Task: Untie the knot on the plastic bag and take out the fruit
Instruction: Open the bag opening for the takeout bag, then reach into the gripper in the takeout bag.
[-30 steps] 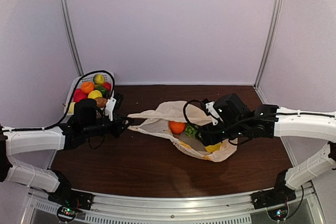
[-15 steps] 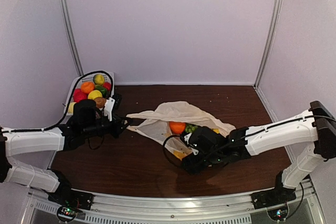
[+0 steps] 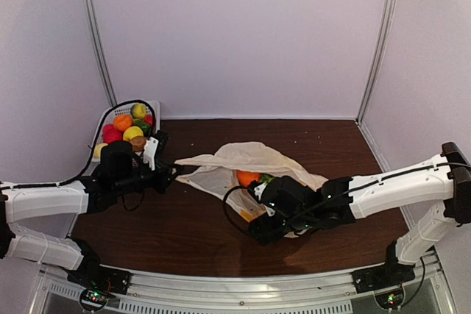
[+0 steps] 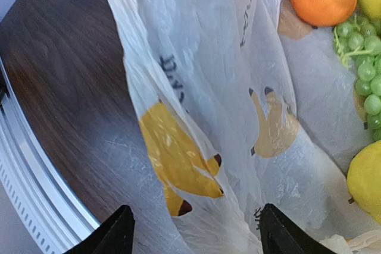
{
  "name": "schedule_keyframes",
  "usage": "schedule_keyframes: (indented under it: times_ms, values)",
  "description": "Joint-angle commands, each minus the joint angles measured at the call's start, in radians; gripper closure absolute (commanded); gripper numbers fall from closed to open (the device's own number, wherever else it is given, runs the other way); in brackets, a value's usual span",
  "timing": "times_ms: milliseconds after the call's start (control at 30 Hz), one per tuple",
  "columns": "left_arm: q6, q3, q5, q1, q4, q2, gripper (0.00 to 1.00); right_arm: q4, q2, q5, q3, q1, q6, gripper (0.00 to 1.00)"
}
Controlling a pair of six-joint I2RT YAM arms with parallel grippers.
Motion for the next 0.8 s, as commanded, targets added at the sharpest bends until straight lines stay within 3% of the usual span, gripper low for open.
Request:
schedule_keyframes:
  times_ms: [0,267,500,633,767]
  values:
    - [-0.001,-0.025,-0.014,0.005,0.016,-0.023,1.0,-0.083,-0.069,0.098,0.068,-0.007,-0.039,0.25]
    - [-0.002,-0.031,0.008,0.005,0.016,-0.035,1.0,-0.008,-0.084,0.175,0.1,-0.067,-0.042,0.27]
    - [-0.012,-0.015,0.041,0.005,0.012,-0.032,1.0,0.108,0.034,0.248,0.136,-0.089,-0.074,0.43]
    - [-0.028,0.019,0.031,0.005,-0.027,-0.029,1.0,0.224,0.066,0.207,0.109,-0.089,-0.142,0.45]
    - [-0.039,0.046,0.026,0.005,-0.058,-0.02,1.0,0.231,0.108,0.177,0.117,-0.089,-0.198,0.48]
